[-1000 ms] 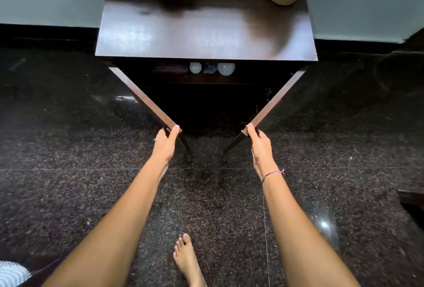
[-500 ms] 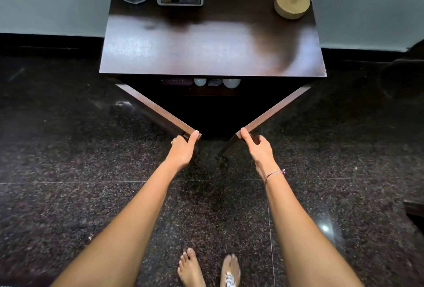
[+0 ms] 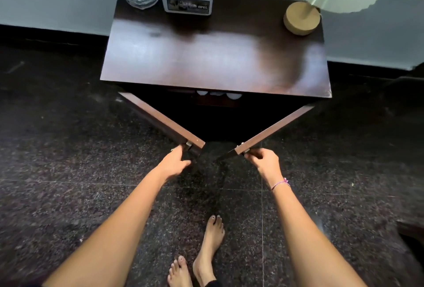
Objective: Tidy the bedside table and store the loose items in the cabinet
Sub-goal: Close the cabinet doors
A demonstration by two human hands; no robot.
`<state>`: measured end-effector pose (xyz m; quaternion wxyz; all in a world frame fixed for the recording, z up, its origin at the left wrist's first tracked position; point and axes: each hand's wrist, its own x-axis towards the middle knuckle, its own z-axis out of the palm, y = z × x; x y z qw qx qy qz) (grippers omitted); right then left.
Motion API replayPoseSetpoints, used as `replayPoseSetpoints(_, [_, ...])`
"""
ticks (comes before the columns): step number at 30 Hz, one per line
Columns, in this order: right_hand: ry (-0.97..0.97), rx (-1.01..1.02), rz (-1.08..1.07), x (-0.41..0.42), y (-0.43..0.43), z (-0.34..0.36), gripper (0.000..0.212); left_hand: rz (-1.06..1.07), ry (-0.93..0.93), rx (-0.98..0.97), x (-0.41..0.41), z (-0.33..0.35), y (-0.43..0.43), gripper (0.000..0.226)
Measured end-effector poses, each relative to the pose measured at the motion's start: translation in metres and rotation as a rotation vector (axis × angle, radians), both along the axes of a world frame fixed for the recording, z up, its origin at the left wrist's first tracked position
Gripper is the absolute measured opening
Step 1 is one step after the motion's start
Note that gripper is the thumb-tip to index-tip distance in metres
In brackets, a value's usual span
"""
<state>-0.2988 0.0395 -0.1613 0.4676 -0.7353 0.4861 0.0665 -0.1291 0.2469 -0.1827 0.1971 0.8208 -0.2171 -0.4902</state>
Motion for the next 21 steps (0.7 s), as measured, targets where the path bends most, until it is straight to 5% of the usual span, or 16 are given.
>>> replayPoseSetpoints(11, [-0.054,-0.014,0.134,0.022,-0.022,-0.009,0.025,0.067,-0.145,0.057,0.019,-0.007,-0.015,0.030])
replayPoseSetpoints(21, [-0.108,0.055,0.211,0.037,-0.033,-0.022,0.019,0.080,-0.280,-0.018,0.022,-0.003,-0.019,0.026])
